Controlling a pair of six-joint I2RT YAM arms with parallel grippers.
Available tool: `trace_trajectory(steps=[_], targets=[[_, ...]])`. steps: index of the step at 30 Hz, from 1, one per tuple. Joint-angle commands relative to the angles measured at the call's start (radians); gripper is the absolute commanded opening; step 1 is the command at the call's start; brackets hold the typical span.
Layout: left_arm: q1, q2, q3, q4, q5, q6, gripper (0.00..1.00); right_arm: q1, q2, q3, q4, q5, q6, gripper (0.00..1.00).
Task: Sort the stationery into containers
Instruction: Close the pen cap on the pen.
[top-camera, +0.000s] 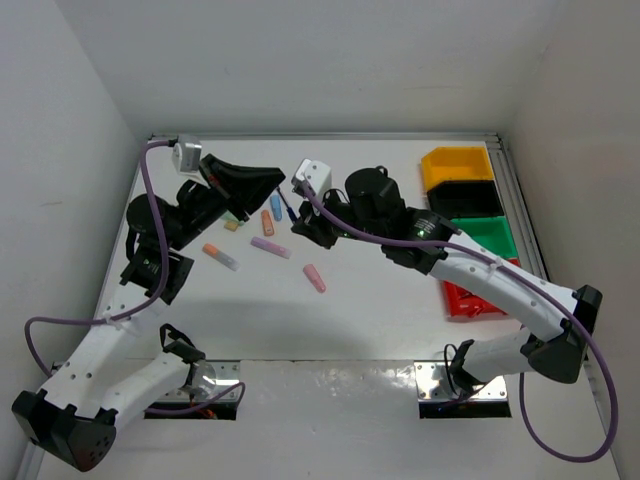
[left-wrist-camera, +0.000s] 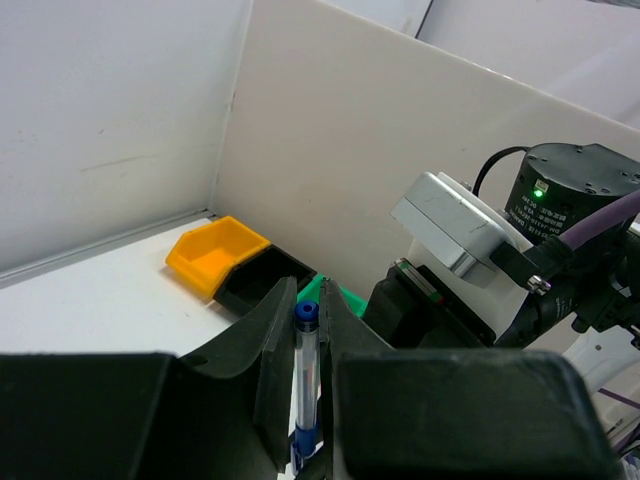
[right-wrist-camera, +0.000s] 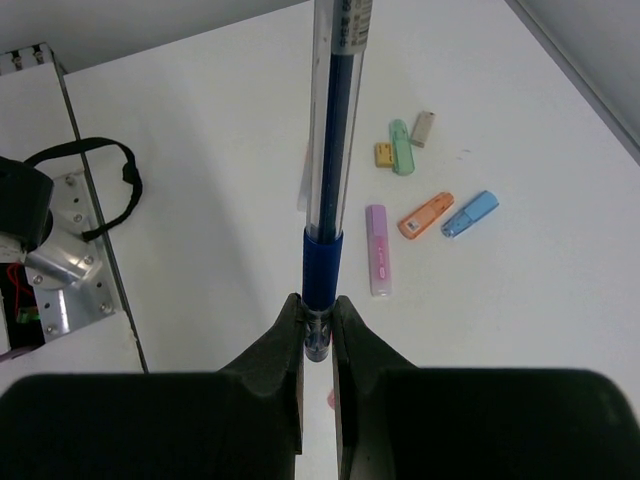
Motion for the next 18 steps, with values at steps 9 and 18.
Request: trace_trajectory(steps=[9, 18], targets=[[-0.063, 0.035, -0.090, -0.272, 0.169, -0.039, 0.00, 0.000, -0.024, 0.199, 0.456, -0.011, -0.018, 0.00], [-0.048, 0.039, -0.045, -0.283, 0.147, -0.008, 0.00, 0.000, -0.051, 0.146, 0.450, -0.009, -0.018, 0.00]])
